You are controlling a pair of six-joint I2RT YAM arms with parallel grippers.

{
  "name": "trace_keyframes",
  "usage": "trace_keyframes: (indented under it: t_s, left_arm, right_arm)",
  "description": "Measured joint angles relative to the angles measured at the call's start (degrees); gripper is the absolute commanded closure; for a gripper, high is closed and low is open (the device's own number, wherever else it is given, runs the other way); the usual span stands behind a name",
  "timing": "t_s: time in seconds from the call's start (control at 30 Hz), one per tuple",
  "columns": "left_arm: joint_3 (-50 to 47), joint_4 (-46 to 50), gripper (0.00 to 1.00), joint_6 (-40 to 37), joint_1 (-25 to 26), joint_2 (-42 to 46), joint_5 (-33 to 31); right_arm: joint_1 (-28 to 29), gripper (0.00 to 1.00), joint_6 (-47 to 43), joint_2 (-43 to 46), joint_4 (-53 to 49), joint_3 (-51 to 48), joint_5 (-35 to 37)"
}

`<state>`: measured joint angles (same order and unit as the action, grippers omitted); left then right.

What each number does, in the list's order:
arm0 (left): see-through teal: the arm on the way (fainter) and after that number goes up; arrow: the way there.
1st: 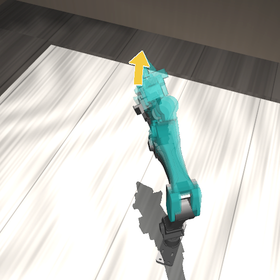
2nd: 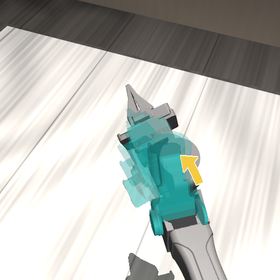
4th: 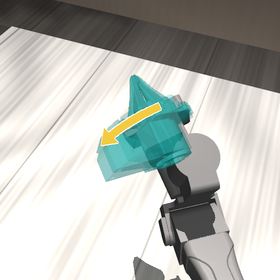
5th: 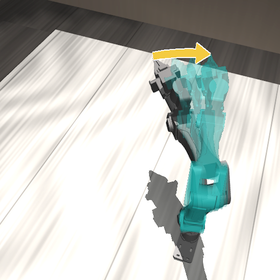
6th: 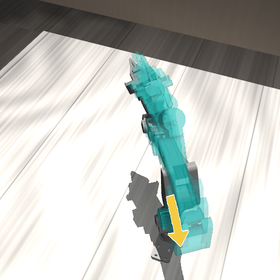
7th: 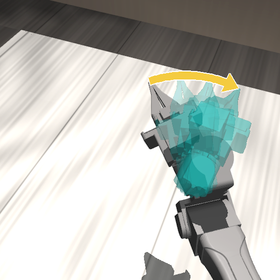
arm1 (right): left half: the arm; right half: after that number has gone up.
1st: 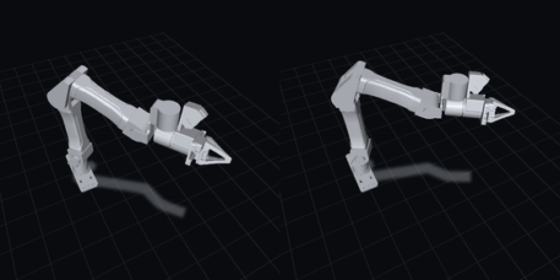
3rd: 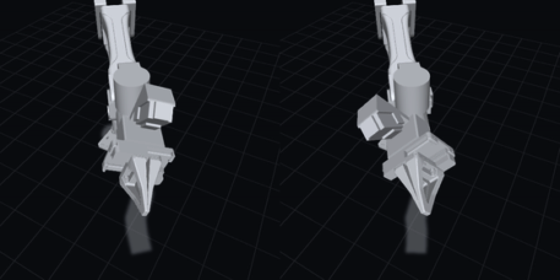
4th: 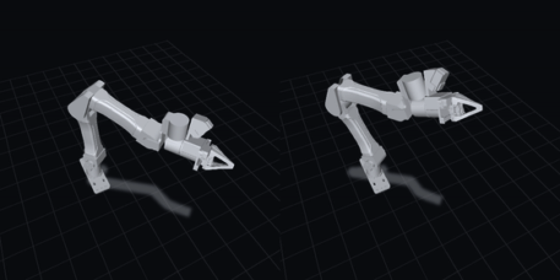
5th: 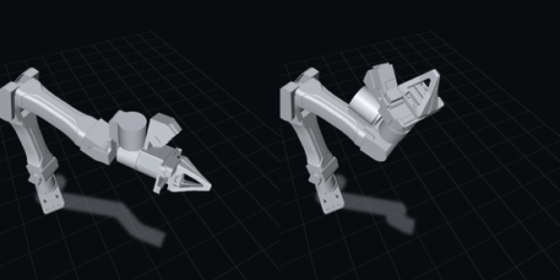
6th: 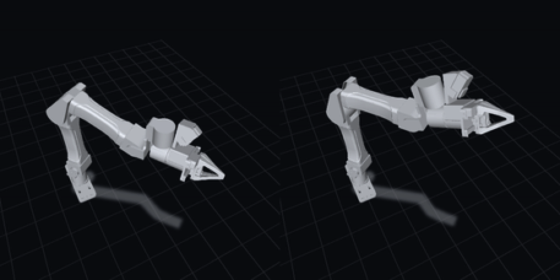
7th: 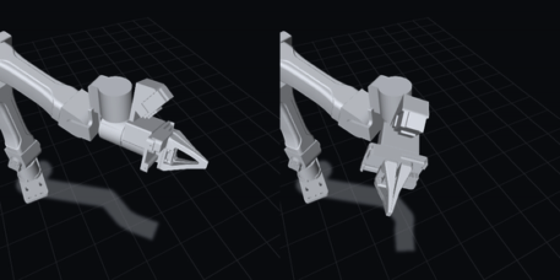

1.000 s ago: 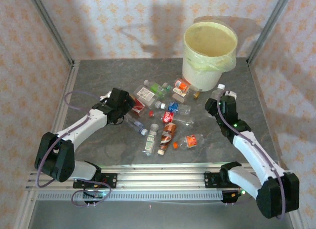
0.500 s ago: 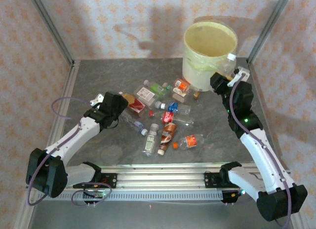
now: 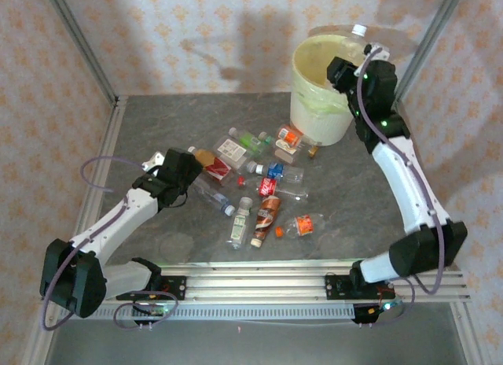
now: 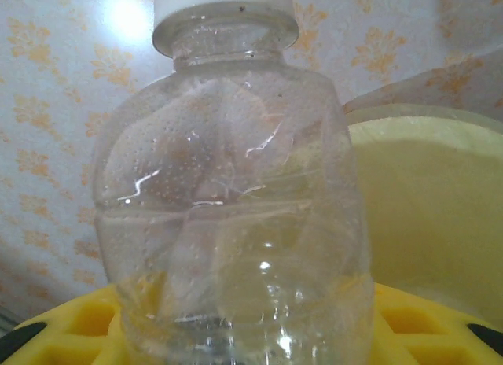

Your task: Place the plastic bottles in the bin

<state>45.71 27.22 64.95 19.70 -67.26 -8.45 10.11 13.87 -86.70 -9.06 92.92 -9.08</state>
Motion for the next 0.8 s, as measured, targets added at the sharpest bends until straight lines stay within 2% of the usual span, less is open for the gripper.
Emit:
trace_keyframes:
  t_s: [0.23,0.37,0.63,0.8]
  left_arm:
    - [-1.3,0.4,0.0,0.9,0.0,2.1,-1.0]
    - [-1.3,0.7,0.0,1.2,-0.2,2.6,-1.1]
    - [-4.9,0.7,0.0,1.5,-0.7,6.1,-1.2]
    - [-5.7,0.7,0.0,1.5,-0.7,8.5,-1.5]
  right_arm:
    - [-1.6,0.55,-0.3,-11.1,-6.2,14.3,-2.4]
    - [-2.2,0.54,-3.9,-17.3,-12.1,21.7,0.3]
    - [-5.2,0.51,-14.4,-32.6,-27.1,43.2,6.3]
    - [-5.3,0.5,-19.6,-36.2,-31.5,47.2,10.6]
